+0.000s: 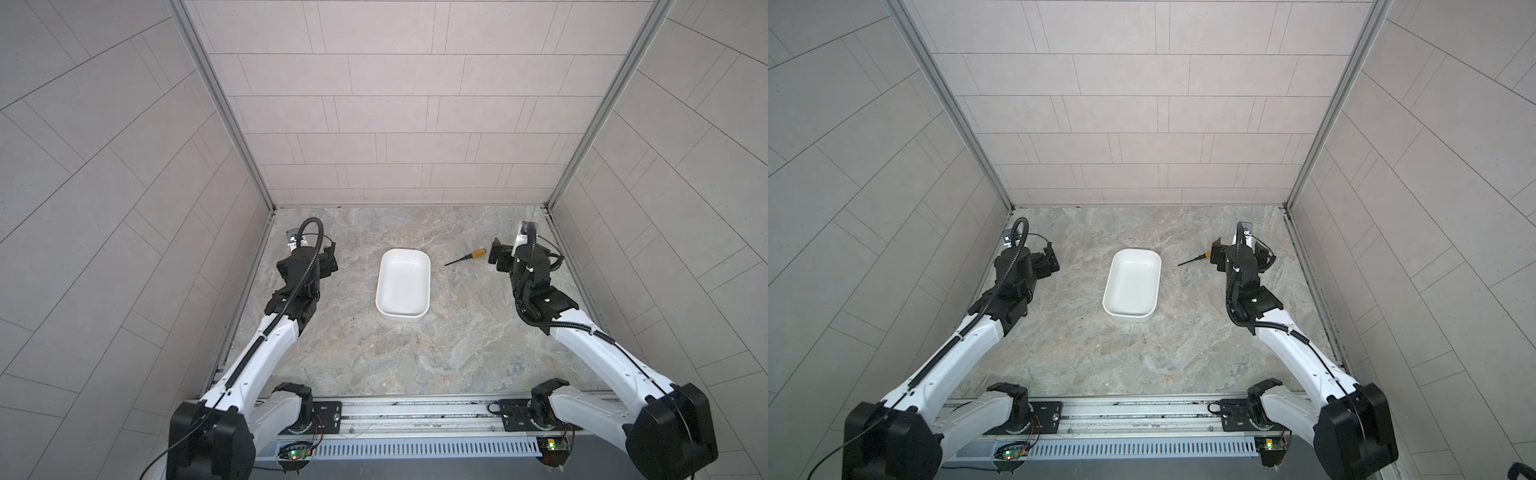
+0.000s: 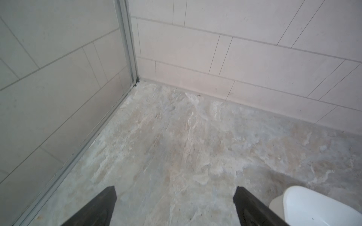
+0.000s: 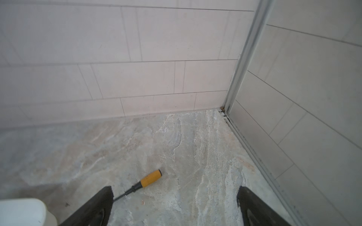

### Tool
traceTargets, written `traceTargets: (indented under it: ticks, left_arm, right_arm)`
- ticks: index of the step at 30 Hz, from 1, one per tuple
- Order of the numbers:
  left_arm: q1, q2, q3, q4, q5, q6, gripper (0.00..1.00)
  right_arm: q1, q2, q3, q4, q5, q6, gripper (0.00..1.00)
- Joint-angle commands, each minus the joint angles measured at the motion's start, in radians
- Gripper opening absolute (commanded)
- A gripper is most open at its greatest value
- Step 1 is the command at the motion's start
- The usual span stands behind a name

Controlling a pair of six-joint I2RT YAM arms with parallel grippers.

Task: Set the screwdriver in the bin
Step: 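Reach the right gripper toward the yellow-handled screwdriver while the left arm lifts slightly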

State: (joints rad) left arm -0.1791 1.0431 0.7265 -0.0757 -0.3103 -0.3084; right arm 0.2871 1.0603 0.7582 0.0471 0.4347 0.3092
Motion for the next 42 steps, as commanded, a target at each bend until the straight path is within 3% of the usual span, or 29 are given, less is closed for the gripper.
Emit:
traceTargets:
  ticks: [1, 3, 5, 9, 14, 26, 29, 33, 39, 42]
  left_arm:
    - [0.002, 0.014, -0.050, -0.304, 0.083, -0.049, 1.00]
    - [0.024, 0.040, -0.052, -0.331, 0.049, -0.096, 1.00]
    - [0.033, 0.077, -0.038, -0.324, 0.094, -0.094, 1.00]
    - [0.035, 0.119, 0.005, -0.370, 0.199, -0.082, 1.00]
    - [0.036, 0.084, -0.016, -0.369, 0.124, -0.109, 1.00]
    - [0.038, -0.029, -0.070, -0.350, 0.088, -0.116, 1.00]
    - [0.040, -0.034, -0.071, -0.352, 0.084, -0.120, 1.00]
    - [0.044, -0.042, -0.070, -0.366, 0.066, -0.132, 1.00]
    - [0.061, -0.084, -0.084, -0.377, 0.050, -0.145, 1.00]
    - [0.069, -0.109, -0.095, -0.381, 0.033, -0.158, 1.00]
  right_arm:
    - [-0.038, 0.028, -0.102, -0.408, -0.019, 0.293, 0.98]
    - [-0.030, 0.026, -0.183, -0.399, -0.017, 0.300, 0.97]
    - [0.000, 0.003, -0.330, -0.197, 0.011, 0.289, 0.96]
    - [0.036, -0.038, -0.414, -0.048, 0.044, 0.282, 0.93]
    - [0.057, -0.001, -0.375, -0.090, 0.064, 0.282, 0.93]
    - [0.057, 0.055, -0.342, -0.111, 0.054, 0.285, 0.94]
    - [0.045, 0.095, -0.268, -0.225, 0.044, 0.380, 0.94]
    - [-0.012, 0.219, -0.115, -0.275, -0.192, 0.449, 0.93]
    - [-0.145, 0.588, 0.348, -0.619, -0.558, 0.596, 0.90]
    - [-0.166, 0.769, 0.576, -0.744, -0.654, 0.628, 0.87]
